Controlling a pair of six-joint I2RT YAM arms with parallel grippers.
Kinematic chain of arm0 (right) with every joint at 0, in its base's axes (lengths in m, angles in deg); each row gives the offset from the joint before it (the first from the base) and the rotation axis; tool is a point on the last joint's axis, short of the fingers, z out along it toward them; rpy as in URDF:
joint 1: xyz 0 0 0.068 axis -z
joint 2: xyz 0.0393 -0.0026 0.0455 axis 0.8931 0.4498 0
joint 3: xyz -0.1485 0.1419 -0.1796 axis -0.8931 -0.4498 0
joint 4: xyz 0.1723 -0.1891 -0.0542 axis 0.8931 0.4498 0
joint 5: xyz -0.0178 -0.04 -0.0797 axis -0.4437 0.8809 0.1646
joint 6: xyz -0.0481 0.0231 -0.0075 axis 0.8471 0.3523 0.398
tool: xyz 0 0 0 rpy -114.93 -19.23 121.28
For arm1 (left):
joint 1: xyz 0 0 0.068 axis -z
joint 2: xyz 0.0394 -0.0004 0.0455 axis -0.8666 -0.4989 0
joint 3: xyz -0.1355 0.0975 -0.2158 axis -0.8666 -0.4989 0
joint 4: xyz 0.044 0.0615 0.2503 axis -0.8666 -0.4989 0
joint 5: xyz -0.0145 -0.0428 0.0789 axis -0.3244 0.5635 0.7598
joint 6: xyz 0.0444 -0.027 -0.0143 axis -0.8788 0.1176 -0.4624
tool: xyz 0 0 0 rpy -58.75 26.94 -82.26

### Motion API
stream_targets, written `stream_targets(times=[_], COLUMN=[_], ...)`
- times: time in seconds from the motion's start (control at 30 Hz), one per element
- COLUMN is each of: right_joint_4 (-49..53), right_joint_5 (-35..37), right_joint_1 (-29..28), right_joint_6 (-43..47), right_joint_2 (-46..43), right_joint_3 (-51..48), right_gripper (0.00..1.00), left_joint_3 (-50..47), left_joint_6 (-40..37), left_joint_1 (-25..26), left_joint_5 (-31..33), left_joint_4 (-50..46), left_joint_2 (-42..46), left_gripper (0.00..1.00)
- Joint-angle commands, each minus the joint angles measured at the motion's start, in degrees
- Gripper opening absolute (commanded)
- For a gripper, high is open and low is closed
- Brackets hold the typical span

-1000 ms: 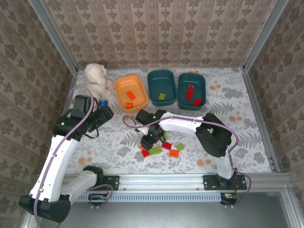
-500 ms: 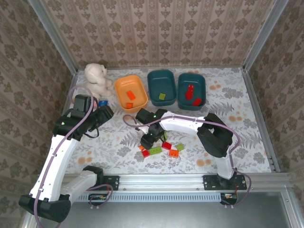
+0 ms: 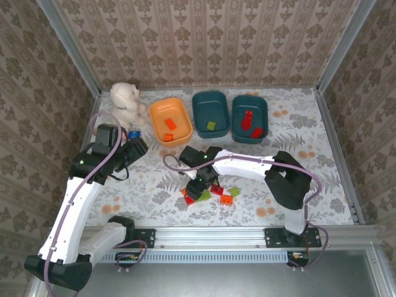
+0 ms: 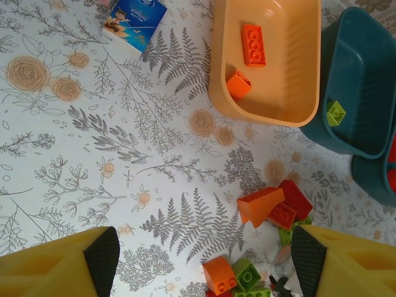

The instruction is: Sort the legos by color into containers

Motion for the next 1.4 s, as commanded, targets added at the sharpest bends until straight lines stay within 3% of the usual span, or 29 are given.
stream_targets(times=[0.0, 0.47, 1.1, 1.37], right_joint_4=[-0.02, 0.15, 0.37, 0.62], right_joint_5=[1.59, 3.87, 4.82, 8.81], right_joint_1=[-0.19, -0.11, -0.11, 0.73], right_joint_6=[-0.76, -1.19, -2.04, -4.36], right_joint_2=[2.4, 5.77, 7.62, 1.05], right_joint_3=[1.4, 4.91, 4.88, 4.51], right_gripper=[0.69, 0.65, 0.42, 0.34], left_joint_3=[-0.68, -0.77, -0.95, -2.25], left_joint_6=[1.18, 1.44, 1.11, 0.22], left_joint_1=[-0.29, -0.2, 0.24, 1.08], left_joint_5=[0.54, -0.34, -0.69, -3.0], left_joint_4=[0.13, 0.74, 0.92, 3.47], left_joint_2=[1.33, 1.36, 1.47, 1.65], left_gripper=[0.77, 0.77, 0.77, 0.77])
